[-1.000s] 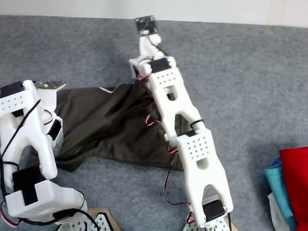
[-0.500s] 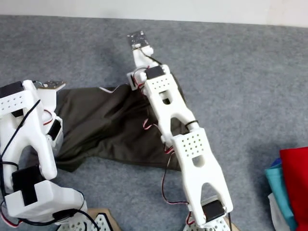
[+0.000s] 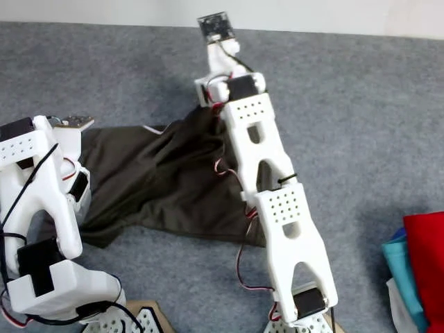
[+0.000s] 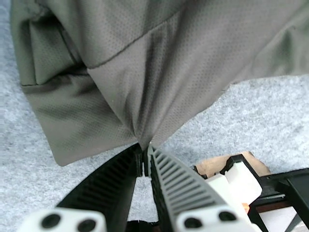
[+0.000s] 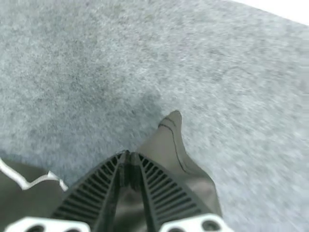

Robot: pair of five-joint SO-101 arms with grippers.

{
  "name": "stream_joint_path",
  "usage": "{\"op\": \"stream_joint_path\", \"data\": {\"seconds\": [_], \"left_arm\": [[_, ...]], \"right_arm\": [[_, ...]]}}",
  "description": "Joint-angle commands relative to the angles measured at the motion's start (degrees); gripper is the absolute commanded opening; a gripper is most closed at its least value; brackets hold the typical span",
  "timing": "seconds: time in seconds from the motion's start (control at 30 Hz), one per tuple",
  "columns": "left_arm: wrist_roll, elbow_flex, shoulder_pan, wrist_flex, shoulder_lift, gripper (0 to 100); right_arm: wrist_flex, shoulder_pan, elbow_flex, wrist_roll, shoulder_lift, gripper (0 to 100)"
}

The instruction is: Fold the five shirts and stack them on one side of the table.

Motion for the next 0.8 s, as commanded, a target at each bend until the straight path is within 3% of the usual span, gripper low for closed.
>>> {"op": "stream_joint_path", "data": {"seconds": [0.0, 0.23, 0.47, 0.57, 0.77], "left_arm": [[-0.18, -0.66, -0.48, -0.53, -1.71, 1], [2.81, -3.3, -0.4, -2.02, -2.24, 1], [2.9, -7.43, -0.48, 0.35, -2.33, 1], [2.9, -7.25, -0.31, 0.35, -2.15, 1], [2.81, -4.35, -0.13, 0.0, -1.8, 1]], "right_arm": [[8.84, 2.15, -9.45, 0.44, -1.1, 0.5], [26.07, 3.38, -19.56, 0.35, -2.77, 0.5], [24.66, 5.58, -18.51, -0.09, -3.38, 0.9], [20.35, 3.82, -17.71, 0.88, -2.86, 2.6], [7.96, 1.19, -9.71, -5.89, 0.4, 12.5]]}}
